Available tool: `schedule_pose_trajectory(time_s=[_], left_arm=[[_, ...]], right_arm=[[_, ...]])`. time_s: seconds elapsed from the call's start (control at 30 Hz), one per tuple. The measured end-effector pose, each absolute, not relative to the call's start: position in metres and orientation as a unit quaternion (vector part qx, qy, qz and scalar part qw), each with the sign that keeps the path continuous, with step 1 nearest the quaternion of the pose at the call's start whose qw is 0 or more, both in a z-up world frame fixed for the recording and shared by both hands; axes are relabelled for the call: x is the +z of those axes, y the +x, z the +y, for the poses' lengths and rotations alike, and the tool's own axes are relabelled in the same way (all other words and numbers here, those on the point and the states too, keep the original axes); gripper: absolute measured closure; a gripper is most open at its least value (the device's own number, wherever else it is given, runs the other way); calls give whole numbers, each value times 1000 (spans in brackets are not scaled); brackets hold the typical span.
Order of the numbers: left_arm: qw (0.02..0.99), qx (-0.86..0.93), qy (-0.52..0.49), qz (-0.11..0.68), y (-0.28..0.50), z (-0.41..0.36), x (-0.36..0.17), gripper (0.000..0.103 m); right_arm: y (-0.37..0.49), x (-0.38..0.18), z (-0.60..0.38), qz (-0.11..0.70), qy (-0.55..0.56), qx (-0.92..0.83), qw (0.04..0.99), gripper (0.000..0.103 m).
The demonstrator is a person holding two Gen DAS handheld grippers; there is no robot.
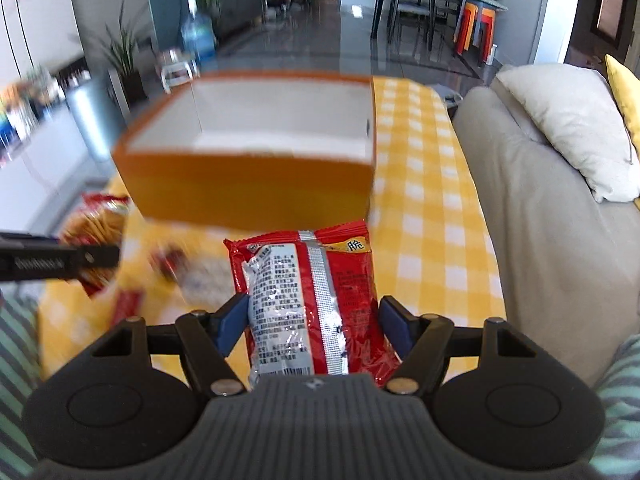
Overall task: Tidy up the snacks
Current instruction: 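Lift both held packs and carry them over the orange box, then lower both packs into the box and open both tools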
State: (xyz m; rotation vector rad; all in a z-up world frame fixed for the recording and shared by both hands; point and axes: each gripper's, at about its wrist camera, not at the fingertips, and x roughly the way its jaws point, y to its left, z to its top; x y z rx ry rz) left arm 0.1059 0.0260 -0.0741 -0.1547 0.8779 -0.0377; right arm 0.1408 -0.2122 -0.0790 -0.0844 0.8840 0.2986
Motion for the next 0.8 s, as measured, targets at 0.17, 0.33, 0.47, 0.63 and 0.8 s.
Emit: schedule_pose_trajectory(time_s=[0.17, 0.33, 0.47, 0.63, 0.8], left_arm=[[908, -32, -77, 410, 128, 29, -50, 53], [914, -44, -66, 398, 155, 31, -30, 53], [913, -57, -53, 400, 183, 34, -24, 53], [898, -70, -63, 429, 218, 40, -28, 53], [882, -77, -39, 463, 255, 38, -43, 53]], right_arm=[[162, -51, -210, 405, -16, 163, 900, 34], [190, -27, -207, 393, 10, 187, 900, 34], [220, -14, -200, 393, 23, 200, 897, 34], [261, -9, -188, 410, 43, 209, 887, 34], [306, -21, -171, 436, 58, 209, 874, 34]])
